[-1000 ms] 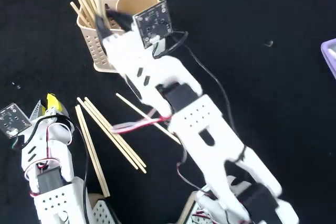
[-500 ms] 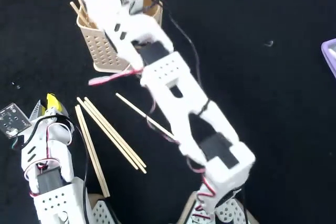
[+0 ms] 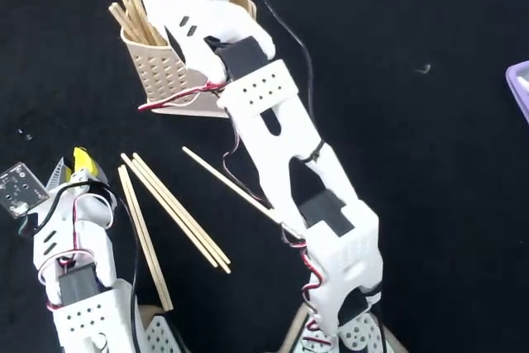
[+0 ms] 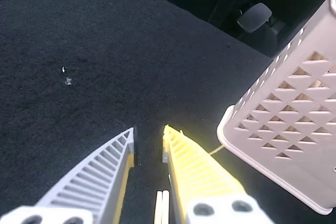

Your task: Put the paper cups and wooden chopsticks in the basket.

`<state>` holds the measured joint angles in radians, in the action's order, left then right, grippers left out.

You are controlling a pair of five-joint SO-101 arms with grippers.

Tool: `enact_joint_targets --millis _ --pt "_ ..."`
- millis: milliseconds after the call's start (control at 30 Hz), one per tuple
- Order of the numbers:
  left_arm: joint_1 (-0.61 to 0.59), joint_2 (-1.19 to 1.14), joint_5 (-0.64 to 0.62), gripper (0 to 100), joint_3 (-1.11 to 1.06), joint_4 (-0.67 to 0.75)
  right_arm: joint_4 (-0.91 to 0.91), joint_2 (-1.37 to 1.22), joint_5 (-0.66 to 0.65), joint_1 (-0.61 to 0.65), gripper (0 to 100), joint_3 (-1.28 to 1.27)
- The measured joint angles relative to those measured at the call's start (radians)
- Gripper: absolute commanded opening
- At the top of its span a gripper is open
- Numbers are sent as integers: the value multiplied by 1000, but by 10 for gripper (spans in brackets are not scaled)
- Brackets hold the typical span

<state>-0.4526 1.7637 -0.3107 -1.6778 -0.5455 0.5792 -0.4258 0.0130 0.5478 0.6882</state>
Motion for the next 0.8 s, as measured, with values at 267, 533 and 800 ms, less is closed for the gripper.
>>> enact_joint_targets --millis 267,533,800 --pt "0 0 0 104 0 0 520 127 0 15 131 46" --pt "0 0 0 104 0 0 1003 115 -101 32 134 -121" --pt "0 0 0 104 0 0 789 -118 -299 34 247 -427"
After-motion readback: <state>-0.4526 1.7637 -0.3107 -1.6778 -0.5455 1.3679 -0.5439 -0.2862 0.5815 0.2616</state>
